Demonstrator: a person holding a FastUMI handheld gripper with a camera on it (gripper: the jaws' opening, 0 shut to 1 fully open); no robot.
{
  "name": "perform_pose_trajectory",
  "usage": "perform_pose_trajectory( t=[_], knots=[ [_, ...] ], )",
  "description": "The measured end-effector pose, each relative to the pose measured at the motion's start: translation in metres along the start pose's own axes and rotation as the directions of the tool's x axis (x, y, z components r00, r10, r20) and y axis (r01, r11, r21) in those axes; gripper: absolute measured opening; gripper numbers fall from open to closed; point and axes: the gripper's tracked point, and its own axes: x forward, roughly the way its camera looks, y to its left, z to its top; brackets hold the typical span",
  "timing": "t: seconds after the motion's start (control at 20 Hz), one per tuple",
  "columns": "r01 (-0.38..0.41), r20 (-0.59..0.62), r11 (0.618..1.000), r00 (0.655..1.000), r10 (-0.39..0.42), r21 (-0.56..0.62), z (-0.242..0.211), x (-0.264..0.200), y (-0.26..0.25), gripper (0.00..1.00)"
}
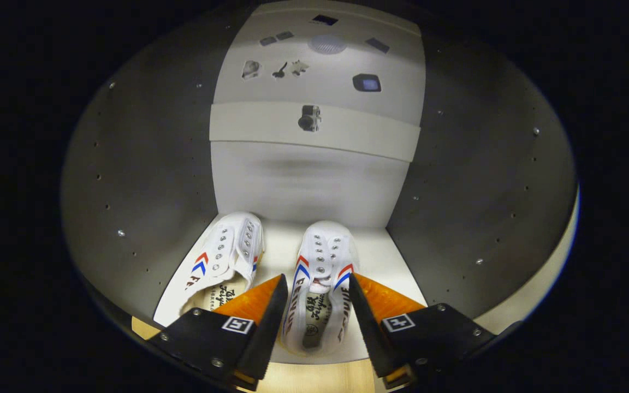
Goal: Open the shoe cabinet door, grab the shoes and put them into the shoe cabinet, then close the shoe cabinet door.
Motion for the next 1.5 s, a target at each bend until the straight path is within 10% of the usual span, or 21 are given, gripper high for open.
perform_pose_trajectory(
  t=[0.2, 0.85, 1.5],
  knots=[
    [-0.013, 0.087, 1.0, 0.996, 0.011, 0.016, 0.021, -0.067, -0.008, 0.94],
    [0.007, 0.282, 0.998, 0.959, -0.025, 0.066, 0.006, -0.328, -0.068, 0.95],
    [0.262, 0.22, 0.95, 0.929, -0.296, 0.17, -0.103, -0.467, -0.228, 0.95]
  ],
)
